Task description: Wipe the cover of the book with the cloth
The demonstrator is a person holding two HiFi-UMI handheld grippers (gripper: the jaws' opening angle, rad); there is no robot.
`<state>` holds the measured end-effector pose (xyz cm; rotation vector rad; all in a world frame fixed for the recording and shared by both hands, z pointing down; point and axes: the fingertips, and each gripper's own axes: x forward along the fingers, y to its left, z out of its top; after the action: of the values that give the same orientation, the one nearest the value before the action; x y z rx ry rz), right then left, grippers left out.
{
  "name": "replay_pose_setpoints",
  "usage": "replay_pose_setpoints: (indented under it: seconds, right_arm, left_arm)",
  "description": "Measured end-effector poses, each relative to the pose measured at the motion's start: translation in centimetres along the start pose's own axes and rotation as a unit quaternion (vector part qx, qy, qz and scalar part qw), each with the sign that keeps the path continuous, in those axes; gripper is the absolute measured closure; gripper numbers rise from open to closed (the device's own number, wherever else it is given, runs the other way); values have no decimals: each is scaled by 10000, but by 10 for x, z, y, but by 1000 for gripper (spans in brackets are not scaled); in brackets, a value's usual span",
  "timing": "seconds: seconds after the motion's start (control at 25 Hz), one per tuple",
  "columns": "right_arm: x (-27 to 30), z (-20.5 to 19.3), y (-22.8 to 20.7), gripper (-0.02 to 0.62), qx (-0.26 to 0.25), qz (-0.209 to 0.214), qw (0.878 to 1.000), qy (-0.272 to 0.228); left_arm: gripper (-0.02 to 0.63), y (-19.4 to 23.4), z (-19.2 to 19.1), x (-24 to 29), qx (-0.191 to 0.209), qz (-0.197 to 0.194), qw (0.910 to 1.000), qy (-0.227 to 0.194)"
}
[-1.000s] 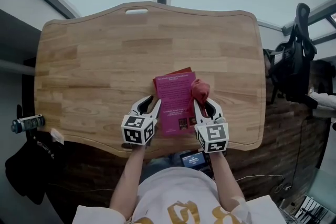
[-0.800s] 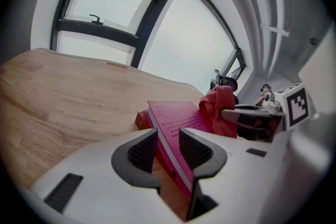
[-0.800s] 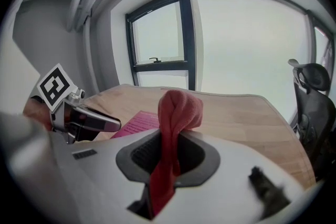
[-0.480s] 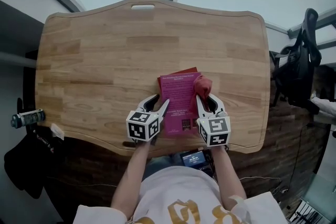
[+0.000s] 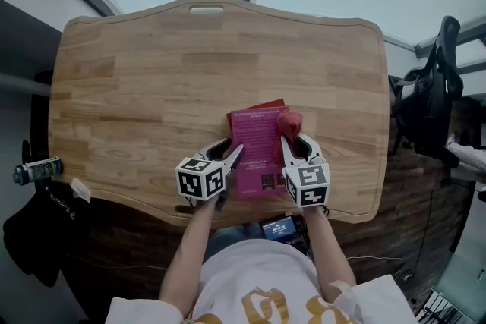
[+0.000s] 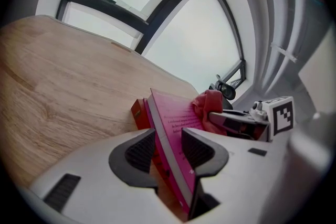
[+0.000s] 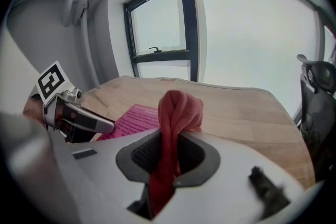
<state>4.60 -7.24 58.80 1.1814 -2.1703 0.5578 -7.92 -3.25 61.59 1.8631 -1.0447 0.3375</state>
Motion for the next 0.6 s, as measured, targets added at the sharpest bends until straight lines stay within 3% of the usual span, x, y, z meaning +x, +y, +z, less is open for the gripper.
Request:
replay_pose_setpoints:
  seconds: [0.36, 0.6]
  right_arm:
    - [7, 4, -2, 526, -60, 1, 9999, 99]
    - [13, 4, -3, 526, -114, 38, 9998, 162]
  left_arm:
    - [459, -2, -2, 1, -152, -247, 9995, 99]
    - [511, -7, -1, 3, -326, -540, 9979, 120]
